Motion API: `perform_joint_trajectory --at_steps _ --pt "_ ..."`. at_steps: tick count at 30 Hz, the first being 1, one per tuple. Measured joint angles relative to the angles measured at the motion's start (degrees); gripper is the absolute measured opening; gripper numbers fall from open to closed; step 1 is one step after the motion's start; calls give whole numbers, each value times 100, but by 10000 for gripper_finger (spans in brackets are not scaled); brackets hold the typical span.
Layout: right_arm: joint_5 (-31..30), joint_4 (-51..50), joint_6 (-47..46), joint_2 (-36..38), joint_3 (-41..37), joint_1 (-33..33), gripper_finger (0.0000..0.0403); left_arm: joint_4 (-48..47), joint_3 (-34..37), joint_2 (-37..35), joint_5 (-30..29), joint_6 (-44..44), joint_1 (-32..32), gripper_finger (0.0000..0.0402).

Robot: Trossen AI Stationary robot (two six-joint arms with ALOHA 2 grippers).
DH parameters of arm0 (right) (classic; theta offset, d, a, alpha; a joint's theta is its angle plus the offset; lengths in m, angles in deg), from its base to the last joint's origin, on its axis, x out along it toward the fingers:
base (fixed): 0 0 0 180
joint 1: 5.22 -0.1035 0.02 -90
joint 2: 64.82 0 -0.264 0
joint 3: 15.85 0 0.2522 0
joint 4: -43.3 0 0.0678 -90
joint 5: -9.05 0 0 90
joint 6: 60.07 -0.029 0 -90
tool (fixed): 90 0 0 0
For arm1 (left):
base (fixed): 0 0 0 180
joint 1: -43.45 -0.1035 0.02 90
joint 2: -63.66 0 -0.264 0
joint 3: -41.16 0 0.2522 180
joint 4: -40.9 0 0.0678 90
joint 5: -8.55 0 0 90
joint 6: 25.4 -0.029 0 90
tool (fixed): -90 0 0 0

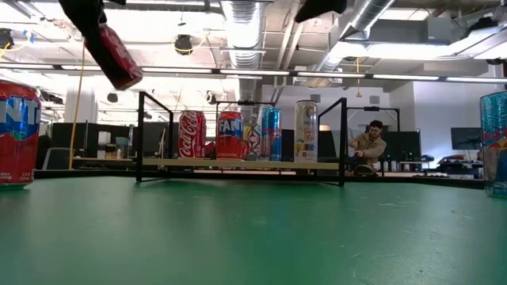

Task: Place canned beverage on shelf
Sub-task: Put the red-black soda can on the shelf aligned with the other red-black soda can

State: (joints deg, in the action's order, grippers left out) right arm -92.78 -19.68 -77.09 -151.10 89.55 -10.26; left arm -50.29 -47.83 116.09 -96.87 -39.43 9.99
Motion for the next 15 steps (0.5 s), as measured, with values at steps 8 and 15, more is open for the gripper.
perform_joint_trajectory --at_steps 8,15 --pt "-4 374 211 0 0 0 340 735 1 -171 335 37 901 285" --pt "-4 249 -542 0 0 -11 340 2000 1 183 1185 -299 2050 285"
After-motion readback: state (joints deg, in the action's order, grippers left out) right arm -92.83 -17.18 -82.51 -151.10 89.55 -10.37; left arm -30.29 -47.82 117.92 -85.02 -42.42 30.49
